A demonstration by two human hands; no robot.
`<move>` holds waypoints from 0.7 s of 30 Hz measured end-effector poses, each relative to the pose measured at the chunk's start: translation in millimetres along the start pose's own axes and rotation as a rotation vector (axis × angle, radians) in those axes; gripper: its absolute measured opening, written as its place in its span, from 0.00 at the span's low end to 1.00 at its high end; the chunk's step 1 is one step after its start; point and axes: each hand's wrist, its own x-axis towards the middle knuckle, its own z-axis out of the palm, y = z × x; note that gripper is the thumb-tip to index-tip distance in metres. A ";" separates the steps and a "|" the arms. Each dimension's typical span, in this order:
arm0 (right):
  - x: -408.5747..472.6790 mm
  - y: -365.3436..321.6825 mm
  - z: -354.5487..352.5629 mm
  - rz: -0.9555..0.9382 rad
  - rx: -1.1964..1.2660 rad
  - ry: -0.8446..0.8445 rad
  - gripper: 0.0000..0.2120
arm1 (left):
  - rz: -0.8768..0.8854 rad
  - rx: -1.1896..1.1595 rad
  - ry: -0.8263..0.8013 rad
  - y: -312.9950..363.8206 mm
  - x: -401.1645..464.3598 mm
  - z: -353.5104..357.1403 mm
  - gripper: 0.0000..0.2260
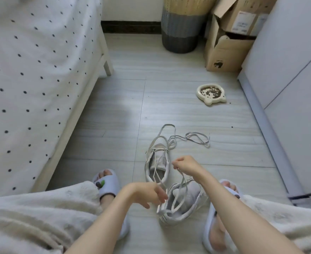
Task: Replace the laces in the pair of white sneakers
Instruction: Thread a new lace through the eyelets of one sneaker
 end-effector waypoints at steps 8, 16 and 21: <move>54.5 9.3 30.0 -0.061 -0.054 0.128 0.10 | 0.029 -0.115 0.843 -20.2 75.6 -33.7 0.13; 108.3 3.2 56.3 0.085 -0.001 0.216 0.18 | -0.021 0.222 1.112 -30.4 116.7 -43.2 0.08; 120.1 3.9 64.9 0.114 -0.096 0.264 0.13 | -0.046 0.324 1.124 -26.8 133.9 -40.3 0.09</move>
